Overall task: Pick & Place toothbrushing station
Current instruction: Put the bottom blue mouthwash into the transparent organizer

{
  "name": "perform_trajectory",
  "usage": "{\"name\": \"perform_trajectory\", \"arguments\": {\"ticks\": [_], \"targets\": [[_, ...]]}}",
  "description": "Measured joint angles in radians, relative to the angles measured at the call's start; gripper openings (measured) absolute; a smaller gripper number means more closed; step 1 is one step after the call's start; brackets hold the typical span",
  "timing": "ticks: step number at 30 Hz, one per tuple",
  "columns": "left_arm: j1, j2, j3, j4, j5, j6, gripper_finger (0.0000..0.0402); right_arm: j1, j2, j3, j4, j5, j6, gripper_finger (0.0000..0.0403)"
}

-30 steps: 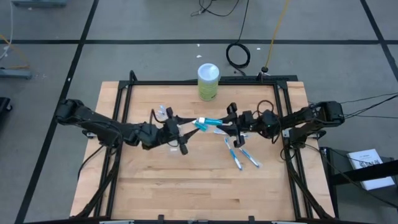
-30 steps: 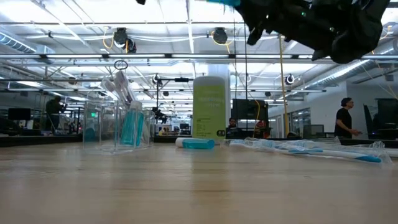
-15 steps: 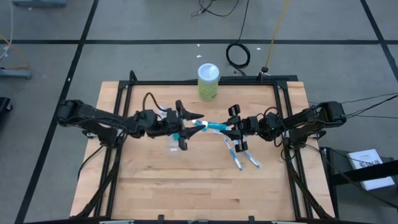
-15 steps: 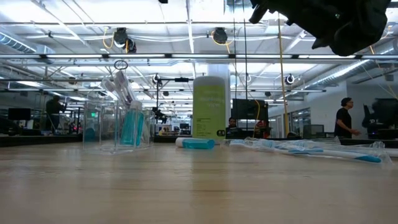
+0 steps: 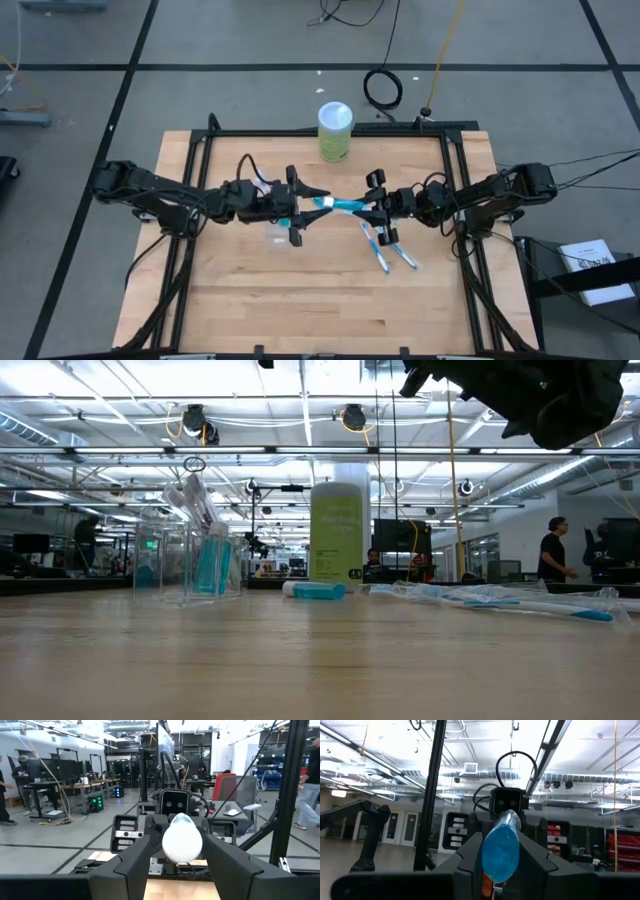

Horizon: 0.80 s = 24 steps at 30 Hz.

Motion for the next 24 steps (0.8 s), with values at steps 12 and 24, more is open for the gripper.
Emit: {"name": "perform_trajectory", "arguments": {"ticks": [12, 24], "targets": [[0.0, 0.0, 0.0, 0.015, 0.046, 0.013, 0.014, 0.0, 0.0, 0.0, -0.015, 0.003, 0.002, 0.0077], [-0.001, -0.011, 0.0, -0.015, 0.029, 0.004, 0.0096, -0.002, -0.002, 0.0, -0.046, 0.006, 0.016, 0.0105]]}}
